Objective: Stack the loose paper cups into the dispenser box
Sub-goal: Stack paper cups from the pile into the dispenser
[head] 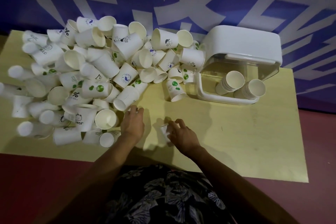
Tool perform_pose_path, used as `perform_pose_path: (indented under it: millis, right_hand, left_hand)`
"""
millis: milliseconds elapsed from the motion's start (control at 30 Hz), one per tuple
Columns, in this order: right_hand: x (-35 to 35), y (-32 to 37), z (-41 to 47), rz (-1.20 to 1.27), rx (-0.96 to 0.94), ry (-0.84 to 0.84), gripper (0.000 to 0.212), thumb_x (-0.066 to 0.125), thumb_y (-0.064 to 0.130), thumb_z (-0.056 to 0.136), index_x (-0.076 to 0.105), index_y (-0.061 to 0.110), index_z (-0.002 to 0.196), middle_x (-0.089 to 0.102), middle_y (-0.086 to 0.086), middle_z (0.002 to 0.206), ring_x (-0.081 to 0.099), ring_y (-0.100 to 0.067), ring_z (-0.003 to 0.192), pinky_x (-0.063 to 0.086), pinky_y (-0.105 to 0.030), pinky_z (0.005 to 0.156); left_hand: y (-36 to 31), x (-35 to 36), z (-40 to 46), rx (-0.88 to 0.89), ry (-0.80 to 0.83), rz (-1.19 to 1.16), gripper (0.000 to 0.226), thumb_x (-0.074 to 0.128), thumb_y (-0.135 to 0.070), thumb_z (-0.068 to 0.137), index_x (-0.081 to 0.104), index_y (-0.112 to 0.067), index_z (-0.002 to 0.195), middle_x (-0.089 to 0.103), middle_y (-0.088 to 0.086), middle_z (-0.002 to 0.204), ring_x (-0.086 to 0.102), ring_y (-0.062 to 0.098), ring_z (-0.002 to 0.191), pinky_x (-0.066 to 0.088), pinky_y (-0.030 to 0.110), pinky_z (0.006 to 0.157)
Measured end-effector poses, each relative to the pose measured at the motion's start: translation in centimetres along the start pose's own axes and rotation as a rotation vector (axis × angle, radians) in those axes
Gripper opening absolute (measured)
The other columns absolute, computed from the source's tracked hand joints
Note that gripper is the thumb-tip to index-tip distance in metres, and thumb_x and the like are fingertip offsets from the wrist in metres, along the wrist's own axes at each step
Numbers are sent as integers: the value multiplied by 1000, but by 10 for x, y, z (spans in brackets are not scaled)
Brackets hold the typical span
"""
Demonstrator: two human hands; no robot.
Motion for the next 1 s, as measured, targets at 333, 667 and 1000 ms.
perform_pose_path:
  millis: [333, 667, 1000]
  right_hand:
    - [-26, -40, -16, 144, 209, -237, 20, 55, 26, 93, 69, 13, 86, 61, -5, 89, 58, -26, 84, 46, -32, 66]
    - [-105, -84, -58, 290, 276, -653, 8, 61, 17, 92, 68, 12, 91, 69, -5, 87, 61, -26, 76, 49, -34, 63]
    - [-221, -148, -100, 136, 277, -1039, 15, 59, 9, 95, 69, 7, 106, 71, -12, 100, 61, -32, 90, 41, -26, 73]
  left_hand:
    - [-40, -7, -1, 163, 3, -154, 24, 56, -11, 88, 69, -21, 105, 63, 3, 108, 60, 26, 100, 49, 34, 80]
    - [-136, -45, -7, 470, -243, -326, 14, 69, -13, 82, 73, -14, 95, 68, -1, 97, 52, 22, 100, 47, 36, 83]
    - [-262, -90, 8, 645, -368, -527, 12, 63, -12, 88, 72, -9, 96, 64, 2, 92, 58, 19, 85, 49, 32, 71]
Point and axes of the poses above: each hand's wrist, its own z-axis towards the middle knuckle, its own x-axis out of the palm, y = z × x, the point moved 5 cm from there along z, towards the middle knuckle
